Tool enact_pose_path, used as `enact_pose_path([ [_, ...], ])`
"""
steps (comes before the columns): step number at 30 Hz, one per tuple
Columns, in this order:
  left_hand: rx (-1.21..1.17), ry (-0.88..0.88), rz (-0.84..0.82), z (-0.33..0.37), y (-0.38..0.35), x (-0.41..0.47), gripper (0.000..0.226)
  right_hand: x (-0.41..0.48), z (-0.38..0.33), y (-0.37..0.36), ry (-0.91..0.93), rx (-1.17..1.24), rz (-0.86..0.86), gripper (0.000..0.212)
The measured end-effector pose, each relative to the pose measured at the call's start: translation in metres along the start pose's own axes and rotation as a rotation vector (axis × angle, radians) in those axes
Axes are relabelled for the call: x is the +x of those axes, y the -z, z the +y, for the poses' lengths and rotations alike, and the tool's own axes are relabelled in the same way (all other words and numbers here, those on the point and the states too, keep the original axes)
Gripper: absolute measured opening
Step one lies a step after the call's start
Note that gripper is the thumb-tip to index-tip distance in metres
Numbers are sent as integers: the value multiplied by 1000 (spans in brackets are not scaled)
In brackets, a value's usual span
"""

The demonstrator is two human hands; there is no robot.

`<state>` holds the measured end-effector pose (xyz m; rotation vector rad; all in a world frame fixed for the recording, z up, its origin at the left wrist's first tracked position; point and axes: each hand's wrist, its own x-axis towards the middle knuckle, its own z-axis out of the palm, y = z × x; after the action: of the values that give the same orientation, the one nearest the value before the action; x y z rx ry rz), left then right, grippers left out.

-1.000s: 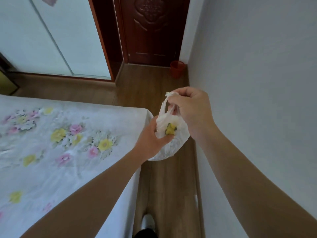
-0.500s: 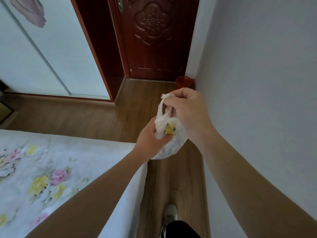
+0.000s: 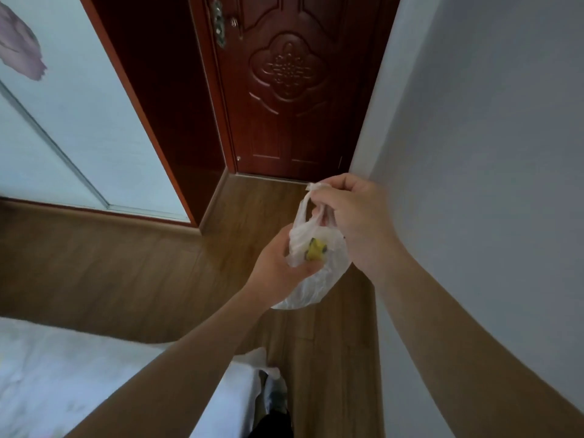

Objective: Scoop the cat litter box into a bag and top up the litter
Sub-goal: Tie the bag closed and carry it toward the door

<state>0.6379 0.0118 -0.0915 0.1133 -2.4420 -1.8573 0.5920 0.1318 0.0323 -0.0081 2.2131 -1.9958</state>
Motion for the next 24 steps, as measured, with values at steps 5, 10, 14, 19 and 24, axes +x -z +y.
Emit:
enact_pose_path([
  [5,-9,7,-88,4,4,124,52,114,-17,3,-26,17,84,5],
  [10,-35,2,-163,9,-6,245,59,227,-30,22,-37,52,141,8],
  [14,-90,-4,-183,2,-21,343,63,324,-34,37,-31,66,158,10],
  [19,-122,-13,-147,-1,-33,454,59,438,-45,48,-45,76,138,15],
  [24,-134,-21,-161,2,-36,550,60,534,-56,55,-67,57,157,14],
])
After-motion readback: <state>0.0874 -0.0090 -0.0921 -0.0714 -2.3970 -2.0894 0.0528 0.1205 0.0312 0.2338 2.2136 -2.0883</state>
